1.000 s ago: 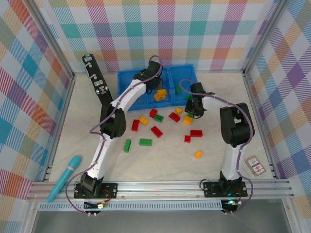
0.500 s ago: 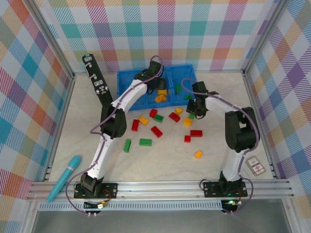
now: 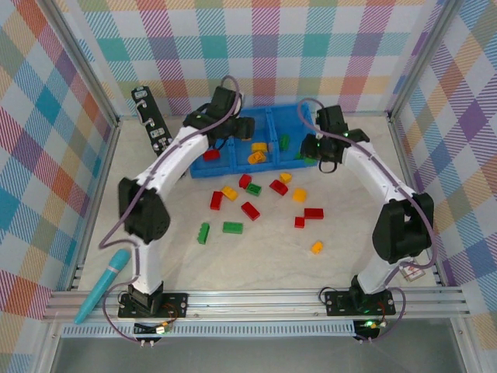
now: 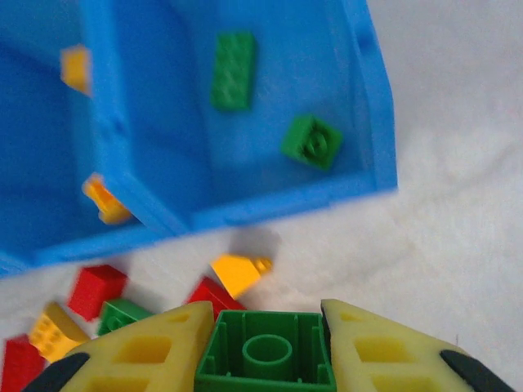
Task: Sort the legos into containers by color
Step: Place the lego in the container.
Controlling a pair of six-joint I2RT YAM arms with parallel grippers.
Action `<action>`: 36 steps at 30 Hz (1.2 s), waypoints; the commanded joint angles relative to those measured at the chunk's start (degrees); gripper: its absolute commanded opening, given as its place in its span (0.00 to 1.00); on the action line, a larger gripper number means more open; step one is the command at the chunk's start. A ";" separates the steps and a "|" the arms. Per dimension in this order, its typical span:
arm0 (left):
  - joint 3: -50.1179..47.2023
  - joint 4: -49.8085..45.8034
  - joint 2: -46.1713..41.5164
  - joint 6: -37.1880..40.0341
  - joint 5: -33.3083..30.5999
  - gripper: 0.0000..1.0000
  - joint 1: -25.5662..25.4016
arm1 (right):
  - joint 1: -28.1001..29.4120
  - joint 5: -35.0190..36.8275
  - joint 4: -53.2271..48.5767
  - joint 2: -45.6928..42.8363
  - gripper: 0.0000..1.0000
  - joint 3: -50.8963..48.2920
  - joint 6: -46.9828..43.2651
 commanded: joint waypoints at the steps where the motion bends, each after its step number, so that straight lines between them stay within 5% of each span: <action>1: -8.97 -0.12 -8.49 1.04 -0.53 0.69 0.26 | 0.34 0.99 -1.34 4.62 0.26 7.12 -4.69; 9: -26.74 -12.42 -26.99 -1.71 -1.96 0.72 0.27 | 0.36 -0.07 -3.60 22.28 0.26 27.70 -6.20; 17: -40.71 -14.58 -37.43 -7.40 -0.78 0.74 0.26 | 0.52 -1.33 -6.20 34.48 0.27 41.96 -6.41; 28: -53.06 -5.93 -37.97 -11.71 -0.49 0.74 0.17 | 0.71 -4.23 -5.96 43.00 0.28 47.47 -6.83; 36: -53.40 -0.27 -30.58 -9.15 -1.91 0.74 0.17 | 1.96 -0.90 -6.84 43.16 0.39 46.32 -10.62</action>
